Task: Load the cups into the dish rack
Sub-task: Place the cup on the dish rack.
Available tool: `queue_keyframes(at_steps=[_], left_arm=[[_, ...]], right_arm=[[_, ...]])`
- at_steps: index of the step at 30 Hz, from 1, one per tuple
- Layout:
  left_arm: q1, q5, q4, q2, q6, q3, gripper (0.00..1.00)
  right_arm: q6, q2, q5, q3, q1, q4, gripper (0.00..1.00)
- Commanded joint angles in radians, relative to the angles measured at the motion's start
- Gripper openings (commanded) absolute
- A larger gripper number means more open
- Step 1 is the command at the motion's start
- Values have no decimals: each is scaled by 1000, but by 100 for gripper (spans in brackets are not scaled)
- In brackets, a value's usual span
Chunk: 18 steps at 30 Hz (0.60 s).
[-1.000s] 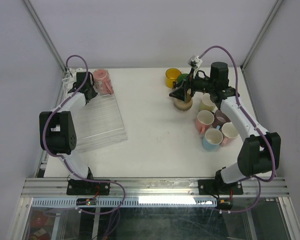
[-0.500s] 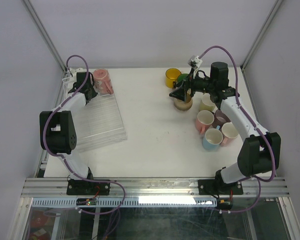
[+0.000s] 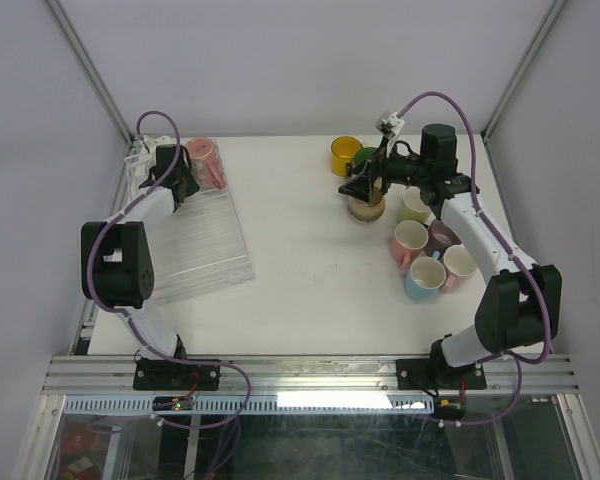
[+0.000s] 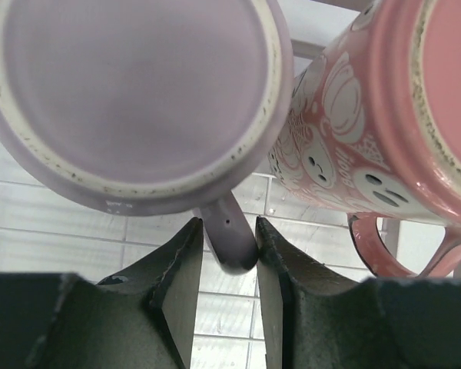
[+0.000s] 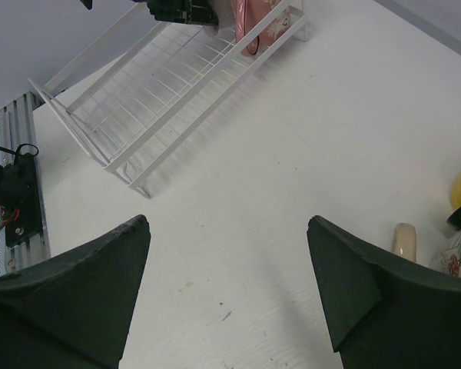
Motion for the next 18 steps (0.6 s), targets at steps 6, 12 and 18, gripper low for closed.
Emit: queue_keyframes(at_steps=[6, 12, 18], left_arm=[[-9, 34, 62, -85, 7, -28, 37], [-9, 49, 63, -154, 11, -57, 47], [-8, 93, 35, -265, 25, -82, 54]], right_arm=[[-18, -54, 7, 11, 6, 7, 86], [-18, -55, 6, 13, 6, 6, 86], [-22, -56, 5, 19, 7, -5, 86]])
